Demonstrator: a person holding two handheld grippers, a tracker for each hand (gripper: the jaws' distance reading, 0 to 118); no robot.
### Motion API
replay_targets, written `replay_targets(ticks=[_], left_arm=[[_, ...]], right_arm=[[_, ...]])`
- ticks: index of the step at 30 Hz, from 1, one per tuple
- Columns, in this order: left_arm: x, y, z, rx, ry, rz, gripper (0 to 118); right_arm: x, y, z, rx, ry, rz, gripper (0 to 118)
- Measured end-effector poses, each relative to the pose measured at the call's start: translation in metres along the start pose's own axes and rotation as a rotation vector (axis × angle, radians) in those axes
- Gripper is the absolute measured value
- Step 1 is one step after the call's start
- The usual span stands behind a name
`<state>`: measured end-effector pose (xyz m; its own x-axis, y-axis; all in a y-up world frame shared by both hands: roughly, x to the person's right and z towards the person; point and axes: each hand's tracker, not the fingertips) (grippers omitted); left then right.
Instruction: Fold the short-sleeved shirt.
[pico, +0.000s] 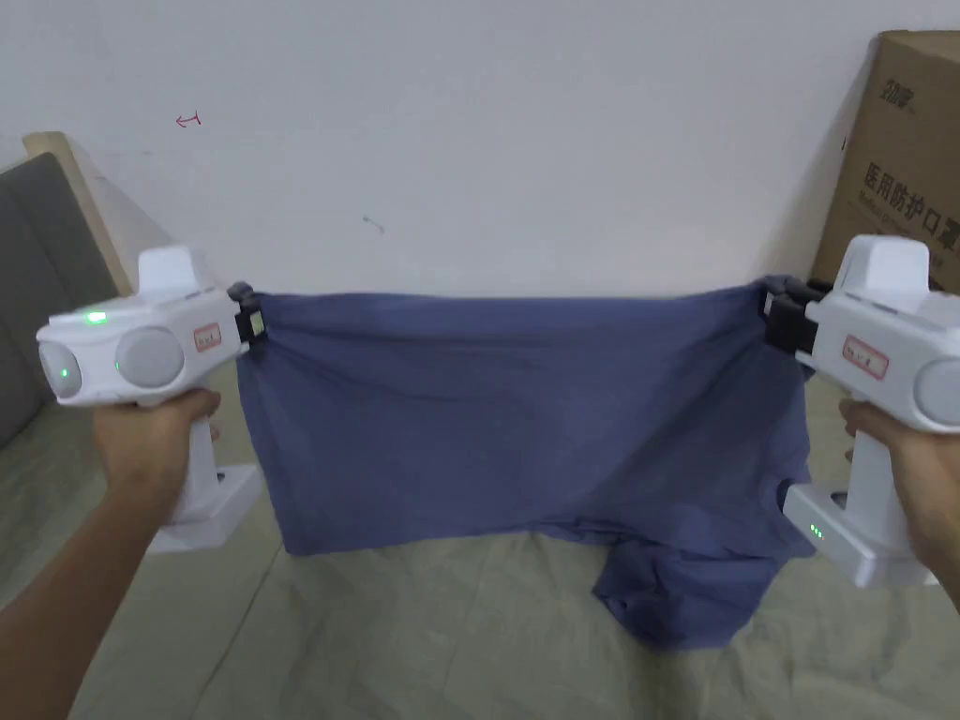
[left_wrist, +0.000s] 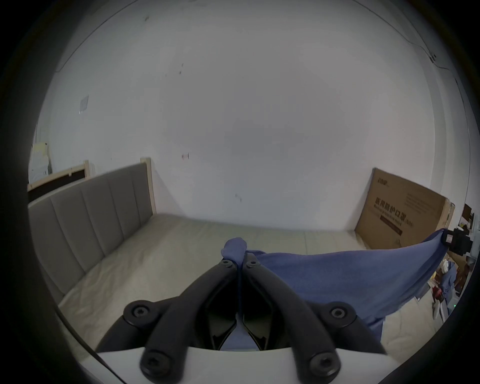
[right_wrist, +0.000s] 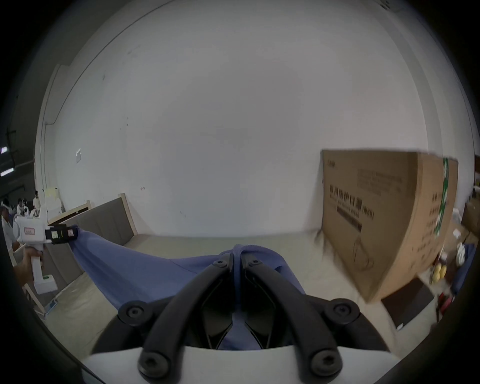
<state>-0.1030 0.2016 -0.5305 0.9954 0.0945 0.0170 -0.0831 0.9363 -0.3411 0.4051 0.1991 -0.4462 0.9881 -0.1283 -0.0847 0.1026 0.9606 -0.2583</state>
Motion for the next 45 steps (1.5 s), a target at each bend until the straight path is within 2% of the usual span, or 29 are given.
replay_targets(ticks=[8, 17, 22, 28, 32, 38, 42, 44, 45], left_arm=[[-0.021, -0.099, 0.059, -0.131, -0.007, 0.053, 0], [-0.037, -0.193, 0.163, -0.236, -0.01, 0.068, 0], [-0.042, -0.233, 0.216, -0.303, 0.007, 0.055, 0], [-0.068, -0.288, 0.245, -0.387, 0.034, 0.045, 0], [-0.076, -0.313, 0.259, -0.44, 0.05, 0.043, 0], [-0.073, -0.347, 0.26, -0.547, 0.083, 0.021, 0], [-0.07, -0.363, 0.259, -0.583, 0.088, 0.014, 0], [-0.063, -0.356, 0.26, -0.595, 0.096, 0.01, 0], [-0.063, -0.353, 0.258, -0.601, 0.102, 0.016, 10]], right_arm=[[-0.003, -0.084, 0.063, -0.115, 0.024, -0.059, 4], [-0.005, -0.173, 0.169, -0.24, 0.036, -0.112, 4], [-0.008, -0.214, 0.215, -0.318, 0.046, -0.121, 4], [-0.017, -0.257, 0.261, -0.409, 0.064, -0.126, 4], [-0.025, -0.285, 0.278, -0.471, 0.056, -0.115, 4], [-0.024, -0.326, 0.272, -0.598, -0.019, -0.175, 4], [-0.027, -0.346, 0.259, -0.7, -0.074, -0.165, 4], [-0.032, -0.345, 0.26, -0.687, -0.083, -0.159, 4], [-0.034, -0.341, 0.26, -0.686, -0.085, -0.158, 5]])
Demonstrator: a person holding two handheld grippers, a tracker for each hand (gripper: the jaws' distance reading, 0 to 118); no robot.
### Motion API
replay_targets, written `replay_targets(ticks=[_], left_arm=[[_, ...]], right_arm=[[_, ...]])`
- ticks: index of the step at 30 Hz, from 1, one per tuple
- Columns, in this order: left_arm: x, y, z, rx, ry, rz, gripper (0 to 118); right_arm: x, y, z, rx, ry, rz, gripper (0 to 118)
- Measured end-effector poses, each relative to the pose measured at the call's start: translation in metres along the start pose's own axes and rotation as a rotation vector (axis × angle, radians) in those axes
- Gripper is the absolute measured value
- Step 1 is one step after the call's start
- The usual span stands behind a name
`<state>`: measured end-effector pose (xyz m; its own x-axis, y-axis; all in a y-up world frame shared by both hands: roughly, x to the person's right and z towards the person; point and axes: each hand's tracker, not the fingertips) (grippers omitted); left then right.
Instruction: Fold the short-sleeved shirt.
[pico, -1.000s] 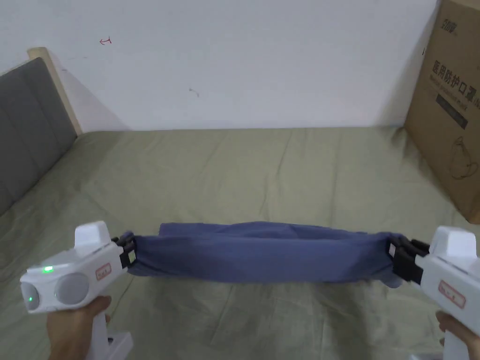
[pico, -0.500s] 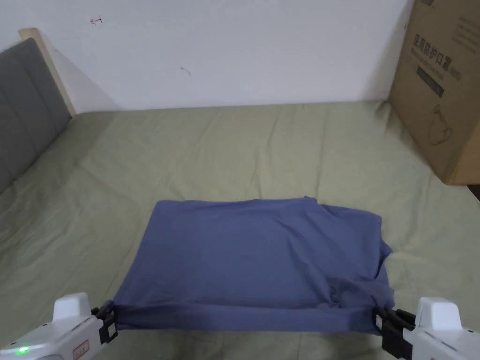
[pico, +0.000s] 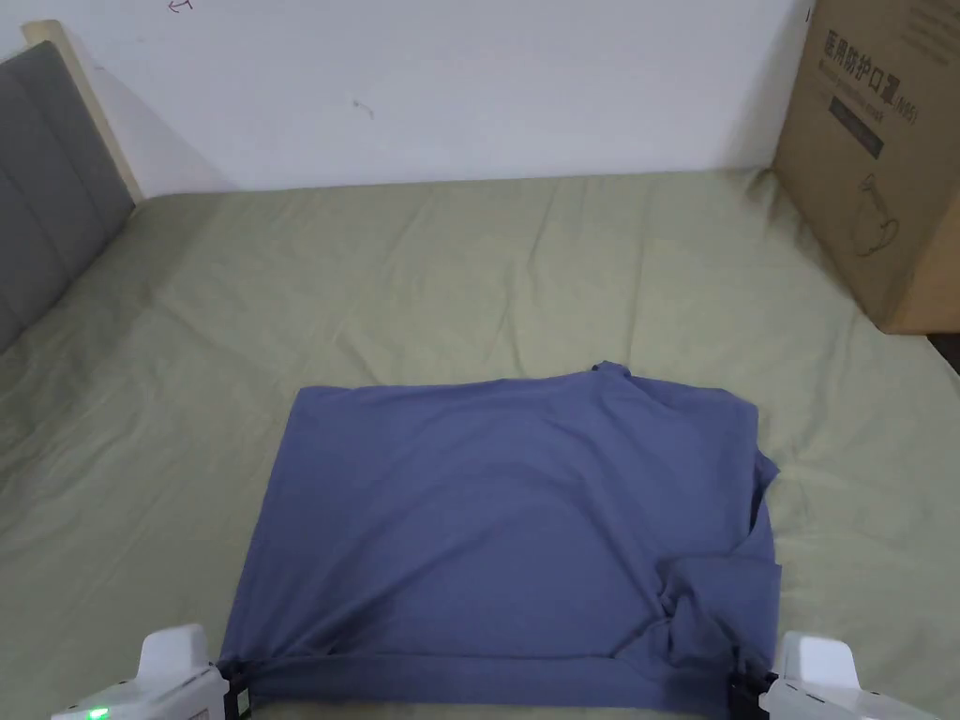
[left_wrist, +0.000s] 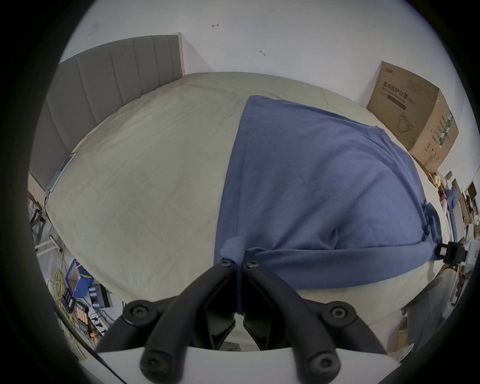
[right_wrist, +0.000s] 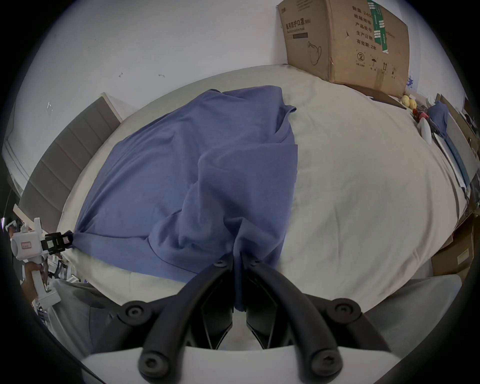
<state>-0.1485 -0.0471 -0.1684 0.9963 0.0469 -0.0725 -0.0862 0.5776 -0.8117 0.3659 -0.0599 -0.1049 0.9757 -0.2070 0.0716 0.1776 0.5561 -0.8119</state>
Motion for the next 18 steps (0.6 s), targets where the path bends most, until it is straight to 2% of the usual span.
replay_targets(ticks=[1, 2, 3, 4, 5, 6, 15, 18], left_arm=[[0.001, 0.004, 0.002, -0.004, 0.001, 0.008, 24], [-0.001, 0.007, 0.004, -0.01, 0.001, 0.024, 42], [0.001, 0.01, 0.009, -0.007, -0.002, 0.044, 66], [0.003, 0.015, 0.016, 0.016, -0.019, 0.063, 91], [0.006, 0.02, 0.024, 0.062, -0.042, 0.069, 104], [0.012, 0.026, 0.038, 0.11, -0.055, 0.065, 110], [0.059, 0.095, 0.132, 0.565, -0.078, -0.023, 110], [0.065, 0.108, 0.143, 0.662, -0.076, -0.064, 102]], right_arm=[[-0.003, 0.004, 0.005, -0.001, -0.005, 0.005, 11], [-0.006, 0.009, 0.011, 0.004, -0.017, 0.016, 23], [-0.01, 0.012, 0.018, 0.022, -0.032, 0.033, 45], [-0.012, 0.017, 0.027, 0.058, -0.038, 0.052, 78], [-0.014, 0.023, 0.035, 0.095, -0.041, 0.063, 96], [-0.016, 0.032, 0.044, 0.134, -0.037, 0.073, 102], [-0.053, 0.118, 0.136, 0.584, -0.058, 0.147, 102], [-0.067, 0.129, 0.151, 0.683, -0.099, 0.171, 102]])
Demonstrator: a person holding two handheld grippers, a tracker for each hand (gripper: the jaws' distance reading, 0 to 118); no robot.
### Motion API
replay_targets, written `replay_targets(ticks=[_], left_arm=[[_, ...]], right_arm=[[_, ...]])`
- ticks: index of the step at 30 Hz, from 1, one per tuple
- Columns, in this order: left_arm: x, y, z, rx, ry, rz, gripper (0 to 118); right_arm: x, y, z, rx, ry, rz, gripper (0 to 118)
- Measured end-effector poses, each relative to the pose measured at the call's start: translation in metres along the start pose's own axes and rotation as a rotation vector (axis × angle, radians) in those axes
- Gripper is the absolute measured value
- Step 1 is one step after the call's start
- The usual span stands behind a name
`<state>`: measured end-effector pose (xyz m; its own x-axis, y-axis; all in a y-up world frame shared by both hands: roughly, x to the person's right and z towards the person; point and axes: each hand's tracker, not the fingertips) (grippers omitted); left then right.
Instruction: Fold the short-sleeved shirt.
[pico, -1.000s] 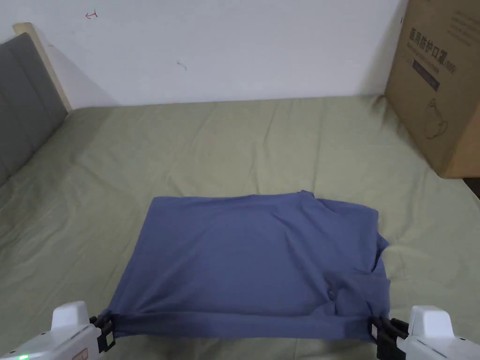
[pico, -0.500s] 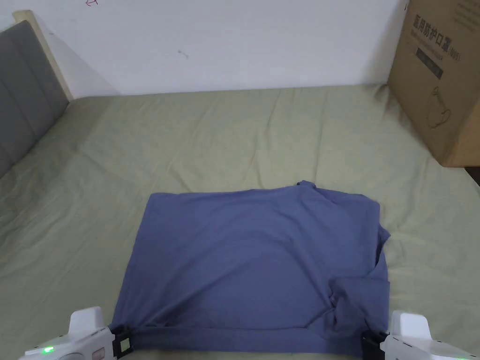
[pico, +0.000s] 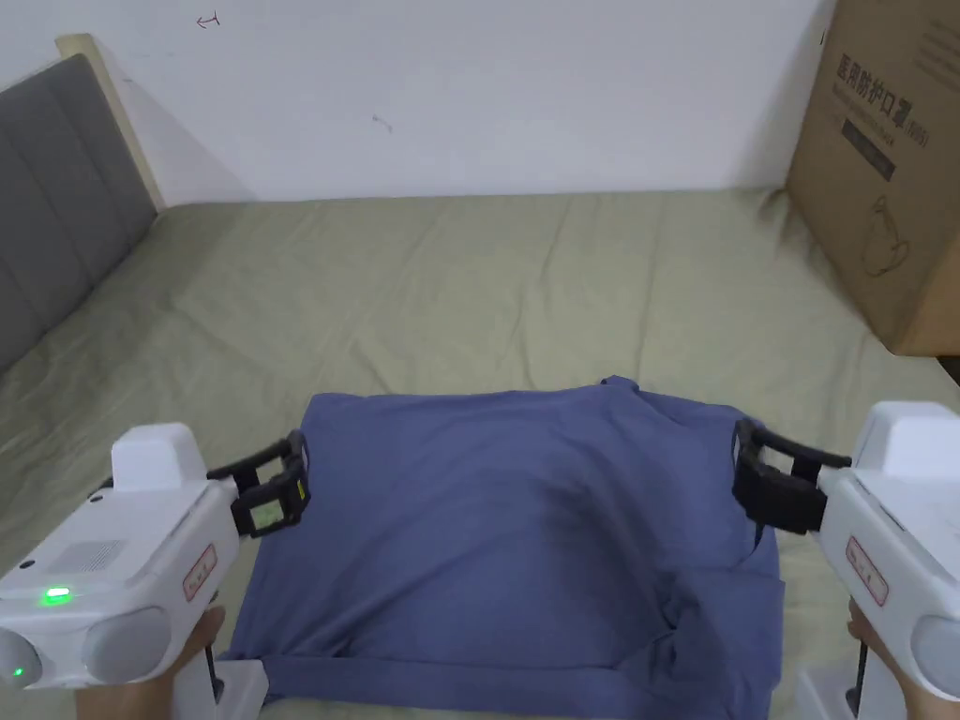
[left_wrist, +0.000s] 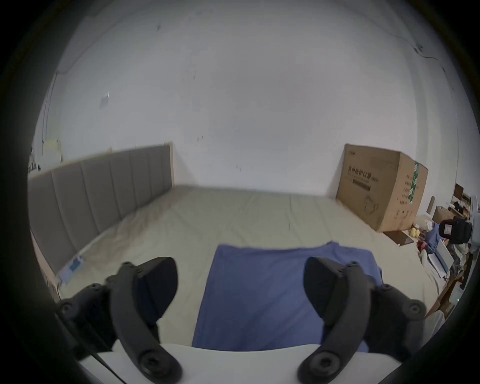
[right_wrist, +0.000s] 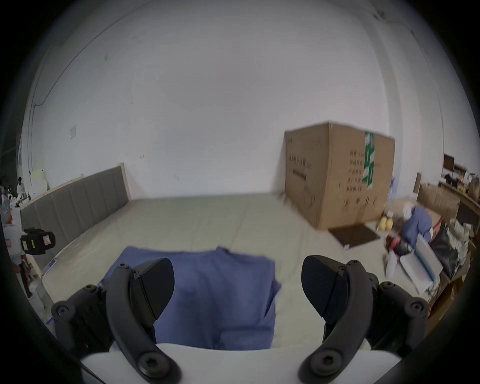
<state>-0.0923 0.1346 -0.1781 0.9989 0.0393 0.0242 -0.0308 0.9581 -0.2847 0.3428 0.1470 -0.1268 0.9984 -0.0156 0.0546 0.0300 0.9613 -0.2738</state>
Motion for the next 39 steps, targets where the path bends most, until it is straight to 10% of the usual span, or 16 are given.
replay_targets(ticks=[5, 8, 9, 26, 29, 31, 33, 37, 39], left_arm=[[0.014, 0.008, -0.001, 0.1, 0.021, -0.023, 48], [0.023, 0.007, -0.002, 0.121, 0.026, -0.067, 0], [0.024, 0.007, -0.002, 0.117, 0.022, -0.07, 0], [-0.032, -0.086, -0.024, -0.389, 0.03, 0.073, 0], [-0.051, -0.121, -0.029, -0.499, 0.044, 0.075, 31], [-0.056, -0.134, -0.031, -0.581, 0.057, 0.077, 81], [-0.047, -0.134, -0.019, -0.623, 0.078, 0.084, 106], [-0.063, -0.162, -0.033, -0.669, 0.112, 0.098, 106], [-0.064, -0.169, -0.038, -0.665, 0.121, 0.099, 85]], right_arm=[[-0.013, 0.008, 0.003, 0.062, -0.033, 0.034, 83], [-0.015, 0.007, 0.003, 0.069, -0.028, 0.02, 17], [-0.016, 0.007, 0.0, 0.073, -0.042, 0.03, 0], [-0.014, -0.007, -0.01, 0.019, 0.003, 0.018, 0], [-0.014, -0.015, -0.015, -0.012, 0.015, 0.015, 0], [-0.014, -0.019, -0.017, -0.025, 0.017, 0.011, 0], [-0.013, -0.024, -0.019, -0.04, 0.024, 0.004, 0], [-0.012, -0.031, -0.021, -0.071, 0.036, -0.005, 0], [-0.01, -0.034, -0.02, -0.085, 0.038, -0.008, 0]])
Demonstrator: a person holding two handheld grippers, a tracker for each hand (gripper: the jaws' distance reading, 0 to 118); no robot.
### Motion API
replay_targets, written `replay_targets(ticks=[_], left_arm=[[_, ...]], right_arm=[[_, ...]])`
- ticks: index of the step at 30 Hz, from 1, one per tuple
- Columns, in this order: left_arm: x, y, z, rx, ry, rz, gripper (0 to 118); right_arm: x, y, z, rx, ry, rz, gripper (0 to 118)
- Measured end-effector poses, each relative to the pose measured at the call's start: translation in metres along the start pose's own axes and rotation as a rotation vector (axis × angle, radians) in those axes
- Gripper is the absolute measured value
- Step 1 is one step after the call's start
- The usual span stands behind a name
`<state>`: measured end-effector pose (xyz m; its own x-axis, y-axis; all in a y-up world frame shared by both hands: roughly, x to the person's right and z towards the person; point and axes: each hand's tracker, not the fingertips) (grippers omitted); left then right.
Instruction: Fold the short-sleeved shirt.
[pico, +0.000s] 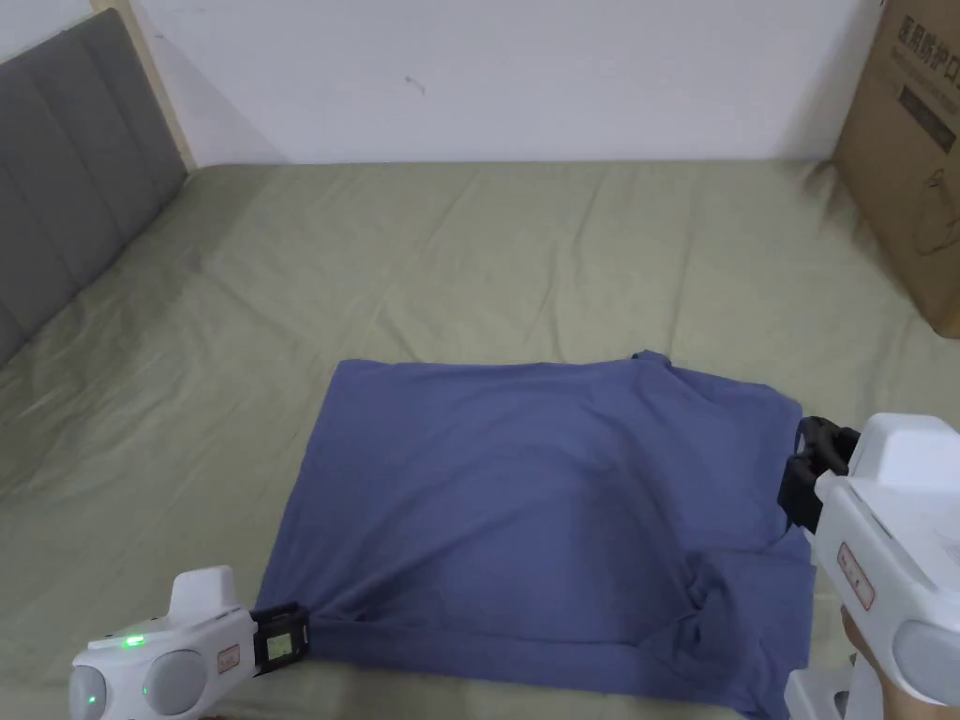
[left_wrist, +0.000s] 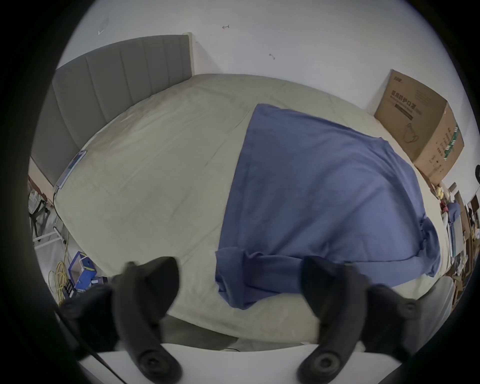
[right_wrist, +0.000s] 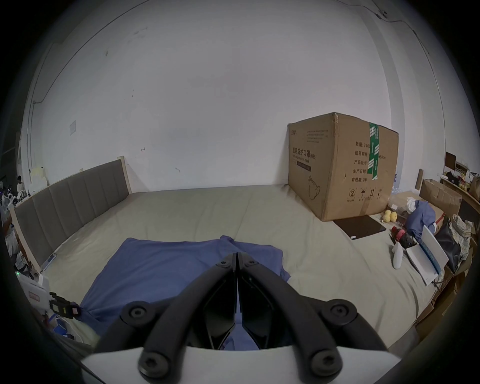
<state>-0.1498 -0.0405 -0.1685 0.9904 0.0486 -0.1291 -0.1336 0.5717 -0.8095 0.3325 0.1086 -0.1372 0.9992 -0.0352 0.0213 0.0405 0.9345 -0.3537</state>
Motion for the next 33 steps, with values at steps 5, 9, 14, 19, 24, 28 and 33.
replay_targets(ticks=[5, 9, 14, 19, 24, 28, 33], left_arm=[[0.001, -0.004, -0.018, -0.074, -0.04, -0.034, 3], [0.0, 0.0, -0.006, -0.035, -0.038, -0.015, 0], [0.002, 0.008, 0.01, 0.014, -0.05, -0.023, 0], [0.007, 0.015, 0.02, 0.049, -0.063, -0.021, 0], [0.005, 0.015, 0.015, 0.058, -0.07, -0.019, 0], [0.002, 0.018, 0.019, 0.067, -0.074, -0.013, 0], [0.005, 0.038, 0.04, 0.123, -0.092, 0.018, 0]], right_arm=[[0.007, -0.011, 0.005, -0.039, -0.013, 0.0, 0], [0.017, -0.036, 0.001, -0.198, -0.06, -0.018, 21], [0.024, -0.096, -0.016, -0.439, -0.045, -0.062, 108], [0.008, -0.133, -0.018, -0.546, -0.043, -0.016, 106], [0.001, -0.142, -0.016, -0.568, -0.02, -0.031, 66], [-0.005, -0.131, -0.01, -0.514, 0.037, -0.017, 7], [-0.009, -0.096, 0.001, -0.41, 0.033, -0.001, 7]])
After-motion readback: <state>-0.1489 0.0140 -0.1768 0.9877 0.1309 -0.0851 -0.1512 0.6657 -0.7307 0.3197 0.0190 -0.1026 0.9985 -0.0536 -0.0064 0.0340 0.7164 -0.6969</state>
